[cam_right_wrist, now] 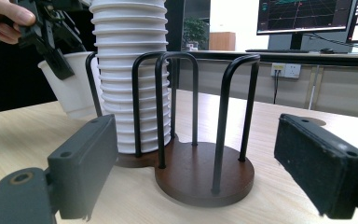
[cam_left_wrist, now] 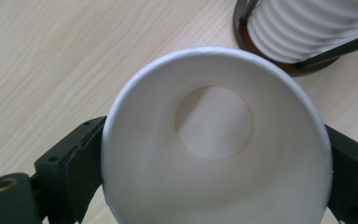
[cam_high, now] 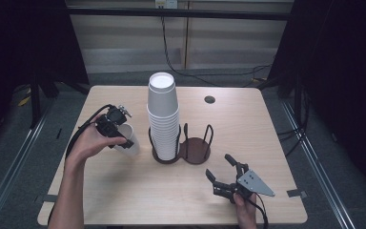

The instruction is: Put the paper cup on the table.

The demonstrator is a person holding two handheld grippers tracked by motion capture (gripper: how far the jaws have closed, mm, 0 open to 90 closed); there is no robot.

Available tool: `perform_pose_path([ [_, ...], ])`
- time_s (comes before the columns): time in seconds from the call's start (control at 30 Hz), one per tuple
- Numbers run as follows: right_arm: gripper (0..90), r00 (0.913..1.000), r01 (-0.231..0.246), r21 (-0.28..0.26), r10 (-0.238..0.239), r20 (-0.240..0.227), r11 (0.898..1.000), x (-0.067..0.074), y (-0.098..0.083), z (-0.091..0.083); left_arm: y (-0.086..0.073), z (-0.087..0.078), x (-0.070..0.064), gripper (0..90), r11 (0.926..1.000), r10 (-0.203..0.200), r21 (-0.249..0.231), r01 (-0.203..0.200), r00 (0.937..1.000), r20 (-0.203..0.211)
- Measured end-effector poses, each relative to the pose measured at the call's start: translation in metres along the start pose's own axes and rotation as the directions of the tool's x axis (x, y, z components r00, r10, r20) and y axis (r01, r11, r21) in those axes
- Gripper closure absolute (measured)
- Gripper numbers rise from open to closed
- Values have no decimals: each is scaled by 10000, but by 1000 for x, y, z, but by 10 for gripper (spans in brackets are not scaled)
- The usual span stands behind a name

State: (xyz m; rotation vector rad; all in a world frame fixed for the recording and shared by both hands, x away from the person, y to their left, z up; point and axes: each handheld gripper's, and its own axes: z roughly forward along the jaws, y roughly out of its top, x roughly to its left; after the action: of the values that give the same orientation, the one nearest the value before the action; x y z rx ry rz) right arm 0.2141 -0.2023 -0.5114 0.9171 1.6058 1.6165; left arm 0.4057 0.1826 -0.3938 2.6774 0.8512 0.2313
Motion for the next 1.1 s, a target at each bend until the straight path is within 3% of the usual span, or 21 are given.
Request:
perform_pose_path([
  [0.13,129,10000,-2,-1,2,-2,10000,0,0,0,2,8,-1,83,9995,293,116,-291,9994,-178],
  [0.33,129,10000,2,-4,-2,-2,10000,0,0,0,4,19,0,79,9995,234,222,-231,9996,-165],
  [0.57,129,10000,3,-6,-3,-2,10000,0,0,0,6,22,0,60,9997,230,118,-228,9995,-209],
  [0.63,129,10000,5,-5,-5,-3,10000,0,0,0,6,25,0,54,9998,147,-100,-150,9994,-328],
  [0.73,130,10000,4,-9,-4,-2,10000,0,0,0,6,28,0,49,9992,336,-193,-345,9984,-450],
  [1.1,129,10000,5,-9,-5,-3,10000,0,0,0,3,39,-4,36,9996,178,-222,-182,9997,-189],
])
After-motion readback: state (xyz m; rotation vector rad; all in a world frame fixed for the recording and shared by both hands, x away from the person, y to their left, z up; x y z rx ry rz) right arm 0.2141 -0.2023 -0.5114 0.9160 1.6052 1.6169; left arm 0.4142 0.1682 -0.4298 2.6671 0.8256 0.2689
